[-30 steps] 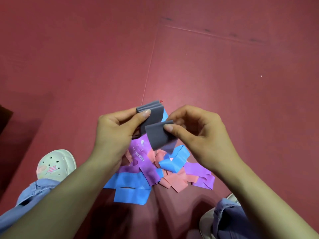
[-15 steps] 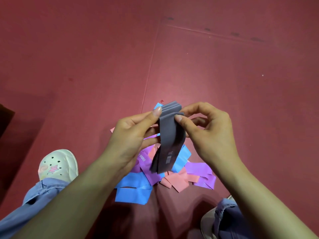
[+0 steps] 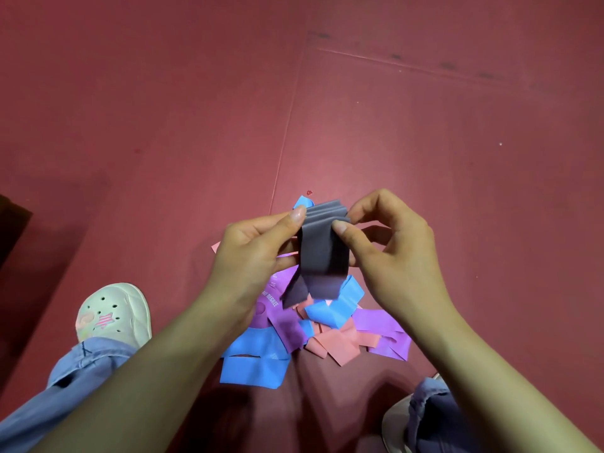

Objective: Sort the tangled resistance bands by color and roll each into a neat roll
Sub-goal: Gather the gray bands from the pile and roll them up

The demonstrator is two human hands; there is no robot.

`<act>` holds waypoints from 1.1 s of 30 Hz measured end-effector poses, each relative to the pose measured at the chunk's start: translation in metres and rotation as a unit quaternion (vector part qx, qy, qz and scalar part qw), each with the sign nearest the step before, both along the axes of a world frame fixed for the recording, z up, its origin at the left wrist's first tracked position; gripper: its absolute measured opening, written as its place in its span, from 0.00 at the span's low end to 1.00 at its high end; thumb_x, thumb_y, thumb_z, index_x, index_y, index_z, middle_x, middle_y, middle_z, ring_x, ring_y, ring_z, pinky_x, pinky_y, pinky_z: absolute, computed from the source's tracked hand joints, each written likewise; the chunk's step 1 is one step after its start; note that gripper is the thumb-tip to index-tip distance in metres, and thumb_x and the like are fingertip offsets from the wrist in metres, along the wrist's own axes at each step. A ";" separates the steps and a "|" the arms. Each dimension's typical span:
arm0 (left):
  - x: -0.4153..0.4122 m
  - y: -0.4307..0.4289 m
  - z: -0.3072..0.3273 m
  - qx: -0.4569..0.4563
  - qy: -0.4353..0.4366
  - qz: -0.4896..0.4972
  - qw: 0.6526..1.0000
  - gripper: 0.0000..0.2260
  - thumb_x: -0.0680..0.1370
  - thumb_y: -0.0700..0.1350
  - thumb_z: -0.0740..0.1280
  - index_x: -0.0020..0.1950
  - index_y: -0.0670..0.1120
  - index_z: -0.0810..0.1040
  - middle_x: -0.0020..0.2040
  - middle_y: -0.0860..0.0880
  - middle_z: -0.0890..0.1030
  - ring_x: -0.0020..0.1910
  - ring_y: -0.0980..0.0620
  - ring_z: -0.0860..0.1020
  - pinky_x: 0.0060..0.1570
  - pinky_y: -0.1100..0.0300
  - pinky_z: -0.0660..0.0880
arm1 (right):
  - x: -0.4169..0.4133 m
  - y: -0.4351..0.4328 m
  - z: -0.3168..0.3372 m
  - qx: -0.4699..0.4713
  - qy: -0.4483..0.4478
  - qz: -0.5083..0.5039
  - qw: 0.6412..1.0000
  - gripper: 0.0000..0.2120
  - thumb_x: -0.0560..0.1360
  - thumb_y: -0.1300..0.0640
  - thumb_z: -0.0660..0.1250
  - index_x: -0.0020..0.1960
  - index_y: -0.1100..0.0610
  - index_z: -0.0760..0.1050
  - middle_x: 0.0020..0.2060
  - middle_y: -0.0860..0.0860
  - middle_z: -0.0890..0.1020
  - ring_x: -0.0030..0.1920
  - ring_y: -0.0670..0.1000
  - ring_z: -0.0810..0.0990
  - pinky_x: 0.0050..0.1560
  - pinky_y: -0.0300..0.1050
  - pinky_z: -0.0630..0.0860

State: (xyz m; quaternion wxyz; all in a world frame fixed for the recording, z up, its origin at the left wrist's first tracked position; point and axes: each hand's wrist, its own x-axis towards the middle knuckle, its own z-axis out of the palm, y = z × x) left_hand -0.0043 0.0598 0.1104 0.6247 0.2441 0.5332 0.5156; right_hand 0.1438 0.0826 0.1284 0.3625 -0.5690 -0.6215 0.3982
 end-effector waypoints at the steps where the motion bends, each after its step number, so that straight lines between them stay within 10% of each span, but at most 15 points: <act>1: 0.000 0.000 0.000 0.009 0.007 -0.006 1.000 0.11 0.73 0.50 0.68 0.44 0.45 0.87 0.45 0.45 0.86 0.42 0.53 0.84 0.38 0.64 0.79 | 0.000 0.000 0.000 -0.003 0.001 -0.004 1.000 0.10 0.73 0.59 0.70 0.37 0.50 0.71 0.34 0.43 0.78 0.38 0.58 0.79 0.38 0.59 0.78; 8: 0.001 -0.002 -0.001 0.103 0.053 -0.035 0.993 0.10 0.74 0.36 0.69 0.54 0.41 0.83 0.48 0.49 0.86 0.45 0.55 0.84 0.44 0.66 0.78 | -0.001 0.002 0.002 -0.026 0.017 -0.018 0.999 0.10 0.72 0.60 0.72 0.37 0.51 0.73 0.35 0.46 0.80 0.38 0.58 0.81 0.39 0.58 0.79; 14: -0.003 0.000 -0.004 0.062 0.104 -0.016 0.992 0.07 0.75 0.39 0.69 0.51 0.44 0.85 0.46 0.47 0.86 0.45 0.50 0.83 0.48 0.52 0.82 | 0.002 0.006 0.004 -0.070 0.050 -0.015 0.996 0.13 0.70 0.58 0.74 0.48 0.47 0.72 0.28 0.43 0.79 0.32 0.45 0.73 0.34 0.31 0.70; 23: -0.001 0.001 -0.007 0.097 0.113 -0.022 0.989 0.10 0.77 0.37 0.67 0.53 0.48 0.84 0.50 0.50 0.85 0.54 0.50 0.82 0.60 0.51 0.76 | -0.001 0.008 0.005 -0.124 0.139 -0.019 0.982 0.11 0.72 0.65 0.72 0.52 0.56 0.76 0.28 0.45 0.76 0.31 0.44 0.74 0.34 0.30 0.72; 28: 0.001 0.000 -0.010 0.108 0.071 -0.021 0.991 0.10 0.78 0.36 0.66 0.55 0.45 0.84 0.52 0.48 0.85 0.52 0.51 0.83 0.55 0.59 0.78 | -0.002 0.008 0.006 -0.138 0.142 -0.020 0.980 0.08 0.71 0.65 0.72 0.50 0.64 0.80 0.41 0.63 0.81 0.39 0.49 0.76 0.42 0.40 0.78; 33: 0.001 0.000 -0.007 0.109 0.134 -0.010 0.985 0.10 0.77 0.37 0.68 0.50 0.50 0.85 0.47 0.52 0.86 0.46 0.56 0.83 0.51 0.60 0.79 | -0.002 0.008 0.005 -0.140 0.123 -0.019 0.982 0.06 0.71 0.65 0.72 0.39 0.57 0.78 0.27 0.46 0.74 0.28 0.41 0.72 0.32 0.31 0.71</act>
